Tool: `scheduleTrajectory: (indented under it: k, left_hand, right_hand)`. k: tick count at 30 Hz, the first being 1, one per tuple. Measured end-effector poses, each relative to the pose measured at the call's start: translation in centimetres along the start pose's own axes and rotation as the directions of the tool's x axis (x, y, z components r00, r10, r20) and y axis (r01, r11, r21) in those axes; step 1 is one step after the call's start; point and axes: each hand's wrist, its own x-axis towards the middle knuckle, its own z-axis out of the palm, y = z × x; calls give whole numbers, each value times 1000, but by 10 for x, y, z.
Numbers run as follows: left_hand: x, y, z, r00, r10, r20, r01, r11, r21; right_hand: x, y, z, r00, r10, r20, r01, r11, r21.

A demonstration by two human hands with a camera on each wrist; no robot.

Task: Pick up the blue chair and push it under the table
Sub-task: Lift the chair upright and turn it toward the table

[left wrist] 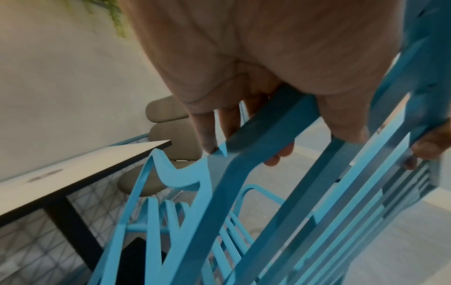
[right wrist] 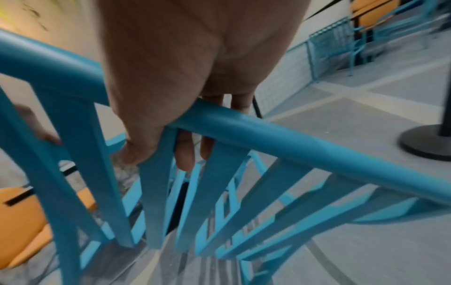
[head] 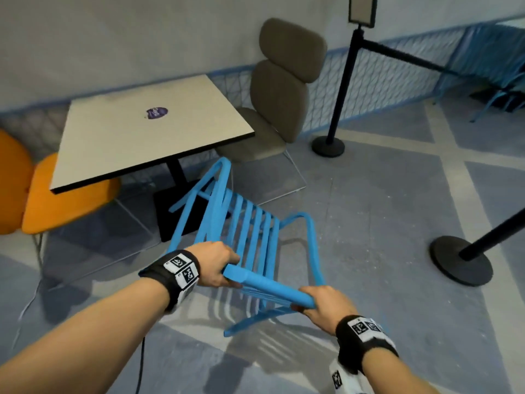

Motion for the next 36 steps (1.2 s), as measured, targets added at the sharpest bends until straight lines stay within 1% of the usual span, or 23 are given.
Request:
scheduleTrajectory:
  k: [3, 7, 9, 11, 14, 16, 17, 19, 21, 23, 25, 27, 31, 32, 34, 36]
  left_hand:
    - [-28, -13, -21, 1000, -29, -2, 29, 997, -77]
    - [-64, -16, -33, 997, -81, 15, 82, 995, -49]
    - [-82, -13, -28, 990, -140, -29, 138, 987, -79]
    - [-99, -9, -19, 968, -226, -106, 218, 972, -83]
    - [-118, -6, -10, 920, -360, -153, 351, 933, -82]
    - [-131, -15, -2, 894, -432, -121, 421, 901, -104]
    - [-138, -22, 2, 873, -477, -102, 467, 878, -104]
    - [-155, -33, 11, 812, -580, -74, 572, 814, -98]
    - [-170, -45, 26, 728, -684, -45, 680, 729, -78]
    - [-185, -58, 42, 659, -752, -23, 750, 659, -60]
    - [-199, -70, 60, 617, -787, -1, 786, 615, -64]
    - [-210, -79, 75, 593, -805, 17, 804, 591, -75]
    - [-227, -87, 92, 547, -835, 64, 834, 536, -130]
    - [-230, -85, 94, 540, -838, 78, 838, 526, -142]
    - [-238, -82, 102, 509, -853, 111, 857, 490, -162]
    - [-244, -78, 113, 492, -861, 131, 865, 467, -184]
  right_hand:
    - [21, -35, -21, 999, -54, 8, 54, 998, -40]
    - [44, -69, -34, 995, -94, 20, 94, 996, 5]
    - [48, -83, -34, 993, -112, 29, 112, 994, 2]
    - [51, -94, -31, 992, -118, 37, 118, 993, -2]
    - [51, -107, -31, 985, -159, 62, 155, 986, 59]
    - [52, -102, -31, 973, -208, 101, 200, 976, 88]
    - [55, -94, -33, 968, -221, 122, 214, 974, 67]
    - [58, -73, -33, 963, -190, 193, 206, 977, -63]
    - [57, -55, -26, 958, -142, 248, 184, 971, -155]
    - [59, -54, -13, 955, -181, 233, 226, 958, -180]
    - [60, -70, -1, 943, -265, 199, 303, 933, -193]
    - [64, -87, 5, 933, -304, 194, 343, 914, -218]
    - [67, -112, 13, 927, -308, 214, 358, 896, -261]
    - [67, -117, 15, 927, -307, 215, 358, 895, -267]
    - [68, -125, 20, 924, -306, 228, 364, 888, -280]
    - [68, -133, 22, 917, -318, 240, 382, 874, -301]
